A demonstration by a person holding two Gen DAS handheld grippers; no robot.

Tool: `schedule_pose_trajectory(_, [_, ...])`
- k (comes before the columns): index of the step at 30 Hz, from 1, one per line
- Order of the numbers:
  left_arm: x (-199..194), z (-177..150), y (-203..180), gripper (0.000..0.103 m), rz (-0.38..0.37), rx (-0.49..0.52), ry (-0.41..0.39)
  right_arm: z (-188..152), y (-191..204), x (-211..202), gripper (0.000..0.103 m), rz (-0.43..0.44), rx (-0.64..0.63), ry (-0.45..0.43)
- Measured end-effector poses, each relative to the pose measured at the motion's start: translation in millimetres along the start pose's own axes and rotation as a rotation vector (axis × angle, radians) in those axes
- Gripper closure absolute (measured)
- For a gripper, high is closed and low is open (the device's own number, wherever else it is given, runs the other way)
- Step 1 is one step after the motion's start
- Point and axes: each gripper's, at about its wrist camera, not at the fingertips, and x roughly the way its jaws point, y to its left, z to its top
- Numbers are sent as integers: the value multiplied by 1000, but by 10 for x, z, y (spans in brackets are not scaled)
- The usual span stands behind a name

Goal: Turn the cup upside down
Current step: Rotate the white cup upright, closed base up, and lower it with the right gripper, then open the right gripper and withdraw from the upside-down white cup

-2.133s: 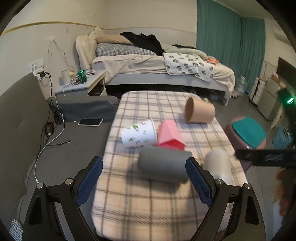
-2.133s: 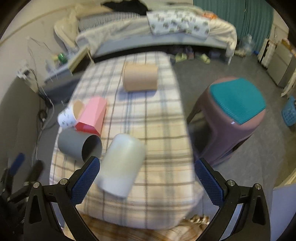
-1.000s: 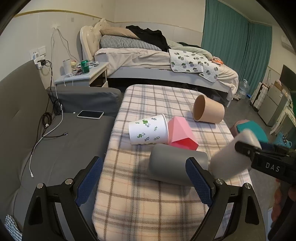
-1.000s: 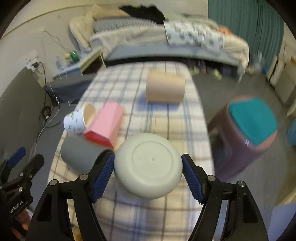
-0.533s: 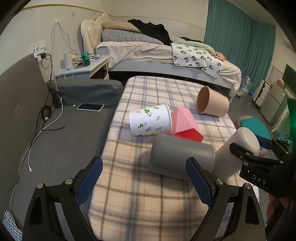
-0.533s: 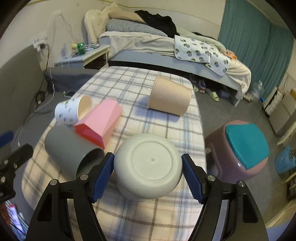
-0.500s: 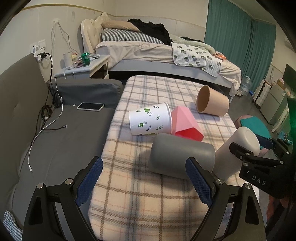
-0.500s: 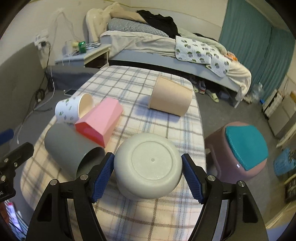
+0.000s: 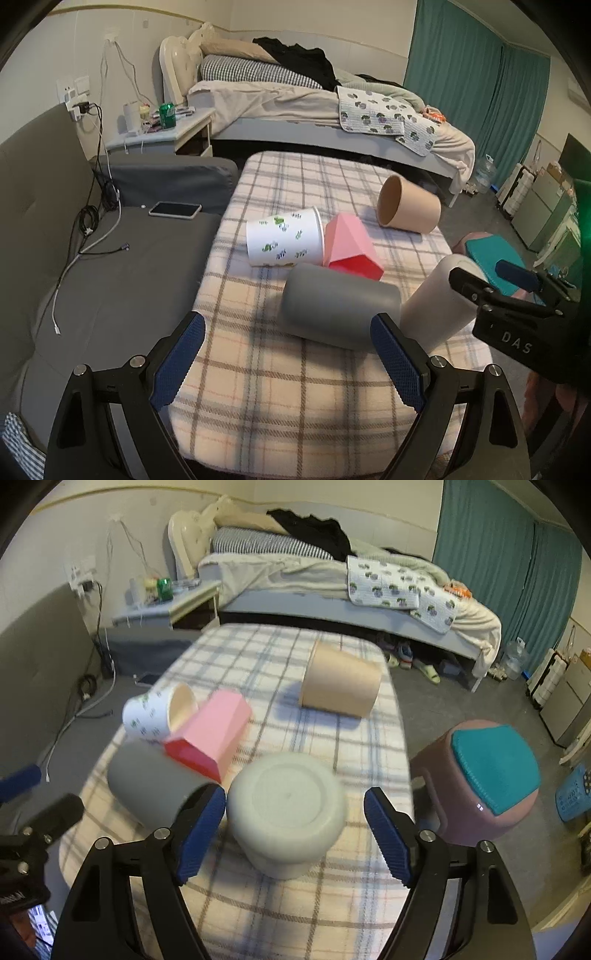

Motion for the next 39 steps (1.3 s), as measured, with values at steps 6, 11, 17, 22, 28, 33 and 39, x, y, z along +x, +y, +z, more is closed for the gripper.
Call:
schedule_pose_trajectory(6, [-443,122,-141,9,19,15,-77,78,-129,-475,25,21,36,-85])
schedule_pose_trajectory(11, [-982,155,-325,9,16,29,-173,95,-247,-1057,25,45,67,-178])
schedule_pose_trajectory(17, [-1527,97,-514,9,5,67,-290,-1,-317,-1810,25,58,67,-290])
schedule_pose_trajectory(22, [-1634,13,-485,4,90,62,-338,-213,-335,-2177,15,63,71,-364])
schedule_pose_trajectory(28, [-1450,-243,-473,0,99,75,-378,-545,-345,-2053,0,69,108,-397])
schedule_pose_trajectory(33, [-1289,-367,-479,0,97,88,-320,-716,-406,-1745,0,60,141,-339])
schedule_pose_trajectory(39, [-1309,-382,-501,0,109,87,-331,-749,-482,-1651,0,44,161,-318])
